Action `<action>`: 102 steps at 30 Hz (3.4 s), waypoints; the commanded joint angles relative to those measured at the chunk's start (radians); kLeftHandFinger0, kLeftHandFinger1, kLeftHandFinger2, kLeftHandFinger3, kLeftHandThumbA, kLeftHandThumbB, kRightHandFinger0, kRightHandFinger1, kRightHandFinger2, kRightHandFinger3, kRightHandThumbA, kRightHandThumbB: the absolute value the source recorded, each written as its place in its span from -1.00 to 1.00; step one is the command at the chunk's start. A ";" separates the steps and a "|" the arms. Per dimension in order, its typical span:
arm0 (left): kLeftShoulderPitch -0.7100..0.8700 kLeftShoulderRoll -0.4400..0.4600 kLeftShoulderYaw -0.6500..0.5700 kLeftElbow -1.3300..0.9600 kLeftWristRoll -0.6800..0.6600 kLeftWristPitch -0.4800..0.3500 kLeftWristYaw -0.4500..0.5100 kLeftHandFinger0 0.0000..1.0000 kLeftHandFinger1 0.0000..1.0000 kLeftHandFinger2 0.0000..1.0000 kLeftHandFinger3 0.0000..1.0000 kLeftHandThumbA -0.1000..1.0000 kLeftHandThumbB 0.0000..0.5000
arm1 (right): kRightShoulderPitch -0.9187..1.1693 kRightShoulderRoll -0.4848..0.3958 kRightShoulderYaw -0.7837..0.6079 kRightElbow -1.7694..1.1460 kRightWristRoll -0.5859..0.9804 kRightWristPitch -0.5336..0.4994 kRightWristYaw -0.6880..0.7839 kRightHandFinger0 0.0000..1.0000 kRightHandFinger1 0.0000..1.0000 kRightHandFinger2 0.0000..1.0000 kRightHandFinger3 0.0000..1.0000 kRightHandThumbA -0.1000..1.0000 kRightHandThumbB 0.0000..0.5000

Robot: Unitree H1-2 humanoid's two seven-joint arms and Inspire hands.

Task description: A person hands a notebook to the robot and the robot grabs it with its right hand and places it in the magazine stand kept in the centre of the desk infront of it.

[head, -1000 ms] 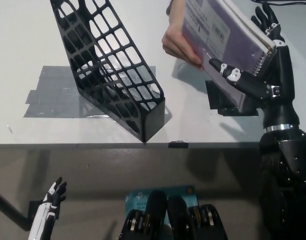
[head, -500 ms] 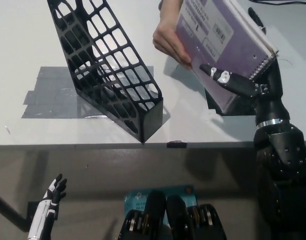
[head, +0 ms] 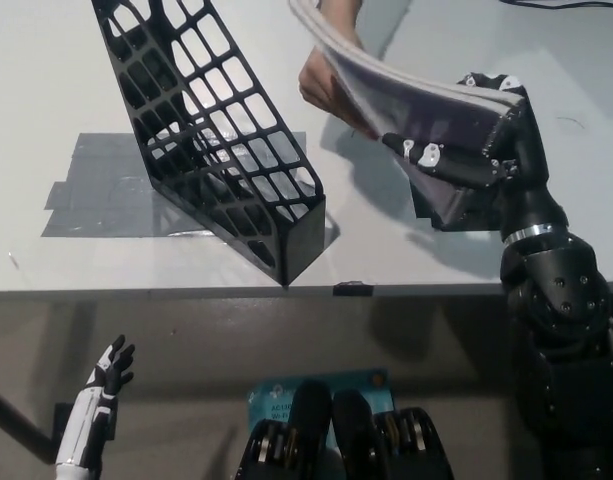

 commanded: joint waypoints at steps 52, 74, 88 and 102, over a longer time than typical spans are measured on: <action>-0.043 0.020 0.002 -0.016 -0.002 -0.037 0.011 0.95 1.00 1.00 1.00 1.00 1.00 | -0.262 0.253 -0.201 -0.265 0.407 0.207 -0.190 -1.00 -1.00 -1.00 -1.00 1.00 -0.88; -0.056 0.026 -0.003 -0.025 0.005 -0.037 0.003 0.97 1.00 1.00 1.00 1.00 1.00 | -0.321 0.347 -0.143 -0.095 0.324 0.091 -0.210 -1.00 -1.00 -1.00 -1.00 1.00 -0.81; -0.070 0.027 -0.009 -0.028 0.010 -0.037 0.002 1.00 1.00 1.00 1.00 1.00 1.00 | -0.362 0.365 -0.125 0.046 0.256 -0.033 -0.223 -1.00 -1.00 -1.00 -1.00 0.98 -0.76; -0.085 0.026 -0.011 -0.020 -0.013 -0.037 -0.015 1.00 1.00 1.00 1.00 1.00 1.00 | -0.347 0.371 -0.066 0.170 0.119 -0.146 -0.278 -1.00 -1.00 -1.00 -1.00 1.00 -0.84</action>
